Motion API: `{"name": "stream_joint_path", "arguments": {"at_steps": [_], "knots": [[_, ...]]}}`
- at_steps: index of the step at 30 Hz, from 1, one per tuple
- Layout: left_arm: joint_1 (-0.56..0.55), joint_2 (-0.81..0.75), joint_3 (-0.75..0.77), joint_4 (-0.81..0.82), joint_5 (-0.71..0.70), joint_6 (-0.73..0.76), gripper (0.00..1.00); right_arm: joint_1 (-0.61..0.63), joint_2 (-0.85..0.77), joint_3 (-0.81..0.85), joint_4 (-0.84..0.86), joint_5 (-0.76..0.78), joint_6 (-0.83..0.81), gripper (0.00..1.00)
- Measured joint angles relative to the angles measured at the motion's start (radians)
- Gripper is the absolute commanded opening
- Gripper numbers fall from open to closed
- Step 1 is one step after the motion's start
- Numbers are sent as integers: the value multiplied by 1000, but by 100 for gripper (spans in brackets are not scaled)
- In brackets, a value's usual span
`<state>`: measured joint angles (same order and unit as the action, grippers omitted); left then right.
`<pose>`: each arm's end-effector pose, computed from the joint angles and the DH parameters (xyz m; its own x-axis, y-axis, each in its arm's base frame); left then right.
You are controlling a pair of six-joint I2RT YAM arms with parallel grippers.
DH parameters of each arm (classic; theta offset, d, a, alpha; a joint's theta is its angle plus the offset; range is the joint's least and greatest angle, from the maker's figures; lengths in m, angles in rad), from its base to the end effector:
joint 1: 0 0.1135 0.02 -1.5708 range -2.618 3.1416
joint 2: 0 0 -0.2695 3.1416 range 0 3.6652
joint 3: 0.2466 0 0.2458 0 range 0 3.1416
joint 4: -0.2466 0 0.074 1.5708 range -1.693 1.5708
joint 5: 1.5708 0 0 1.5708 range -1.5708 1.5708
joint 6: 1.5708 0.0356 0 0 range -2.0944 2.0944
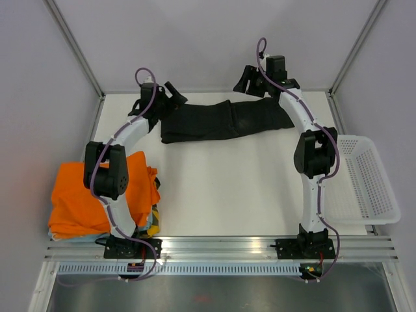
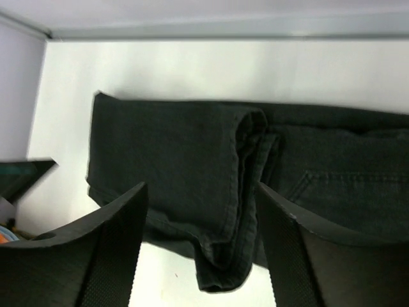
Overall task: Fold and stack the trousers
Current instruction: Fold the trousers
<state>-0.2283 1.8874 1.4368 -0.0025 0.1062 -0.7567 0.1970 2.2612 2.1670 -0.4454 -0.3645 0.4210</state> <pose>0.4306 -0.1039 0.2719 -0.5283 -0.5781 -0.6219 -0.0616 0.7566 -0.6510 0.5139 0.1155 0.3035 -0.6572 0.2582 -0.7082 -0.2347 0.8227 0.5178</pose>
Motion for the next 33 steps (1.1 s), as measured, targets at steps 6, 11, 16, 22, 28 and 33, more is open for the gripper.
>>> {"name": "stream_joint_path", "arguments": {"at_steps": [6,11,16,22,28,33], "knots": [[126,0,-12,-167,-53,-16,99,54,-11,-94,-64,5,-76,48],[179,0,-21,-253,-50,-12,99,131,-5,-171,-89,4,-124,21],[215,11,-25,-264,-23,12,98,147,6,-279,-114,43,-158,19],[216,76,-25,-258,46,46,98,132,29,-320,-147,76,-168,20],[214,125,-25,-266,88,80,97,132,31,-208,-203,113,-167,73],[214,125,-24,-266,90,105,97,130,21,-116,-194,172,-182,89]]}}
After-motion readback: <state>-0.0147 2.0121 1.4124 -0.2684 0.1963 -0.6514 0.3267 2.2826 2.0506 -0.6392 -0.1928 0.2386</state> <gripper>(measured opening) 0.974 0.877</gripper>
